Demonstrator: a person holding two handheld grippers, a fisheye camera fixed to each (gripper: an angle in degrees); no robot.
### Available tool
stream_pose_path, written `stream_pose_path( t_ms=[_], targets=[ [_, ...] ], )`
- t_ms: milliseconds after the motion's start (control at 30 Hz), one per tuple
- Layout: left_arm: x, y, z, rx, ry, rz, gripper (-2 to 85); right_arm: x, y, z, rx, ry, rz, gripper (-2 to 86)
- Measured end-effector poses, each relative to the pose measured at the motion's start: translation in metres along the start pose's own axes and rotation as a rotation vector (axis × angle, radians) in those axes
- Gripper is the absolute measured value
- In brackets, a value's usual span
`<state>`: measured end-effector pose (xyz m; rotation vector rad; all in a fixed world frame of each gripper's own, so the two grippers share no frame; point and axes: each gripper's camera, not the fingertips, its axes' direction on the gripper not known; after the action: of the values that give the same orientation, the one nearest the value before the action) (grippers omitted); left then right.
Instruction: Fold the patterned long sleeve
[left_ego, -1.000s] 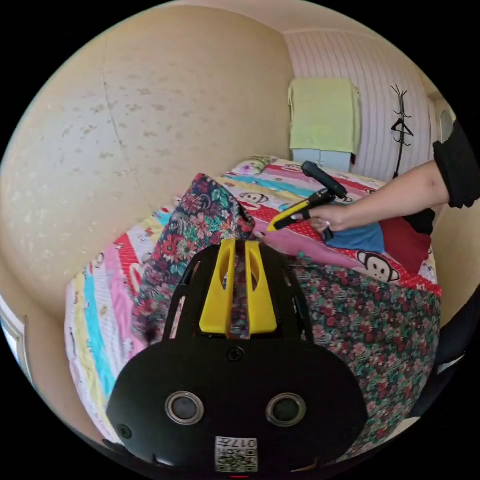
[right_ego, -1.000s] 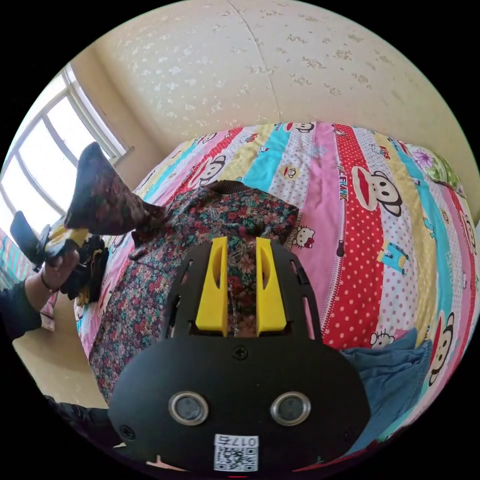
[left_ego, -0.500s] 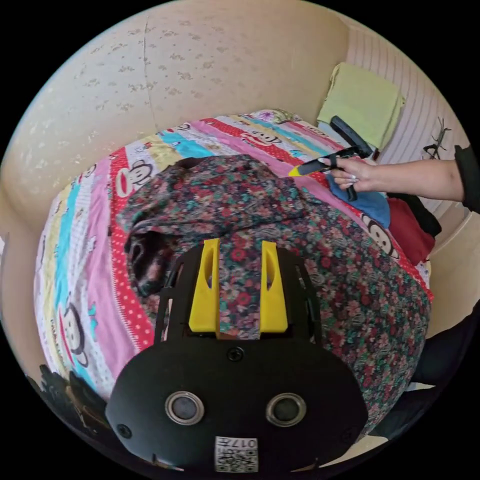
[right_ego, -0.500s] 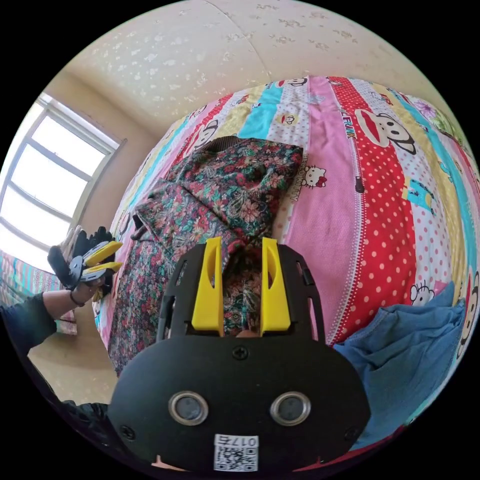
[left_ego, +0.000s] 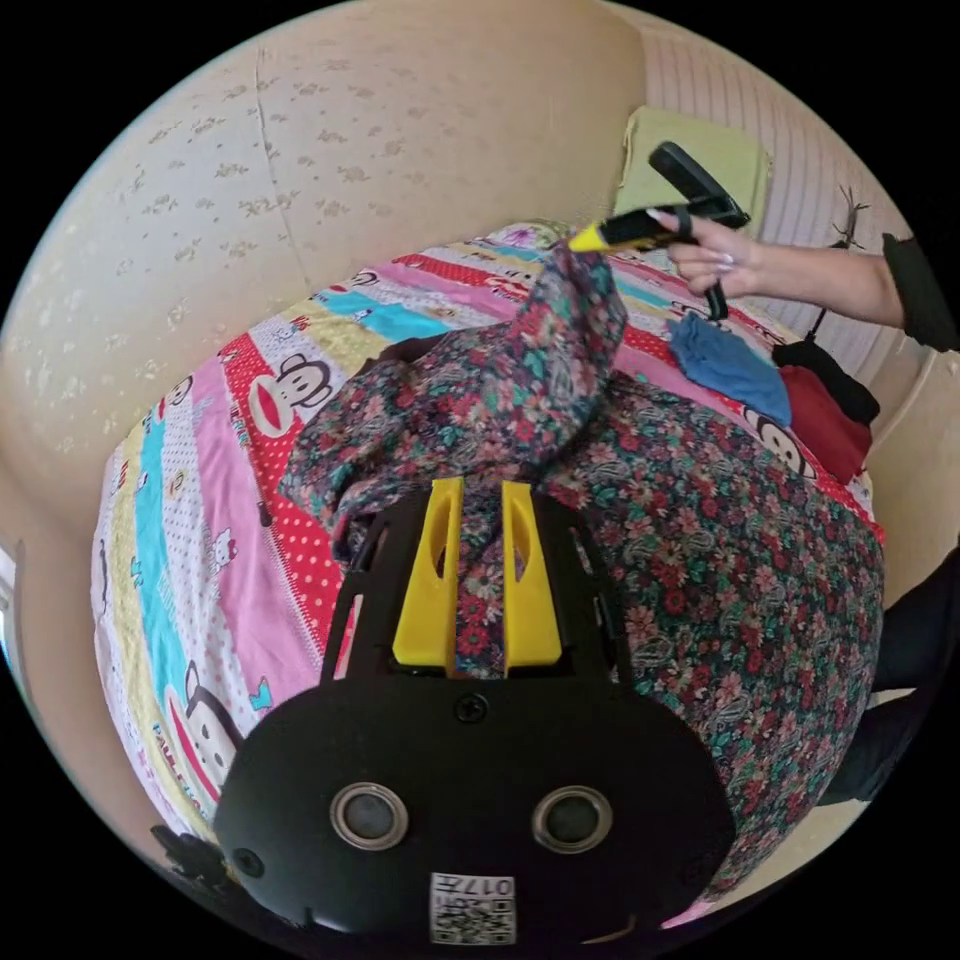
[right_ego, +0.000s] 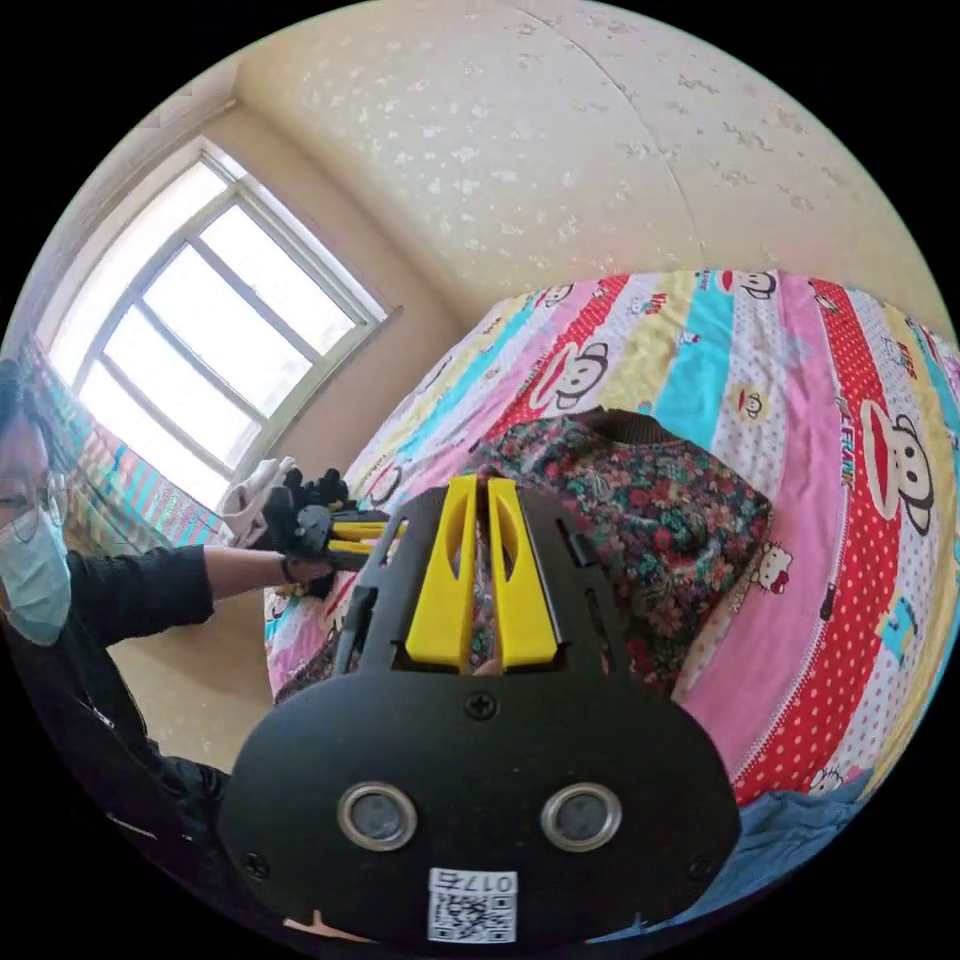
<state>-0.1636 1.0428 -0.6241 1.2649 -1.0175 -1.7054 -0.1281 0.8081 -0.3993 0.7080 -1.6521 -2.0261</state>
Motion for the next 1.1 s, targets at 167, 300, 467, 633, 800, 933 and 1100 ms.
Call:
stream_pose_path(
  t_ms=[167,300,467,633,800,933,1100],
  targets=[
    [-0.014,-0.009,0.032,0.012,-0.009,-0.161,8.5,-0.085,-0.112,-0.014,0.141,-0.291,-0.137,2.2],
    [-0.058,-0.011,0.044,0.057,-0.011,-0.394,10.0,-0.137,-0.166,-0.008,0.126,-0.354,-0.217,2.2],
    [-0.095,0.037,0.034,0.087,-0.205,-0.675,8.5,-0.111,-0.183,-0.009,0.122,-0.147,-0.136,2.5],
    [-0.112,0.106,0.049,-0.005,-0.219,-0.772,11.9,0.036,-0.138,0.009,-0.016,0.165,0.176,3.3],
    [-0.095,0.122,0.057,0.012,-0.178,-0.653,11.4,0.177,-0.052,0.03,-0.138,0.313,0.634,6.0],
    [-0.083,0.112,0.048,0.076,-0.201,-0.506,12.0,0.189,-0.025,0.024,0.064,0.126,0.671,11.9],
    [-0.09,0.098,0.043,0.102,-0.238,-0.335,13.5,0.144,-0.04,0.068,-0.285,0.287,0.375,14.0]
  ],
)
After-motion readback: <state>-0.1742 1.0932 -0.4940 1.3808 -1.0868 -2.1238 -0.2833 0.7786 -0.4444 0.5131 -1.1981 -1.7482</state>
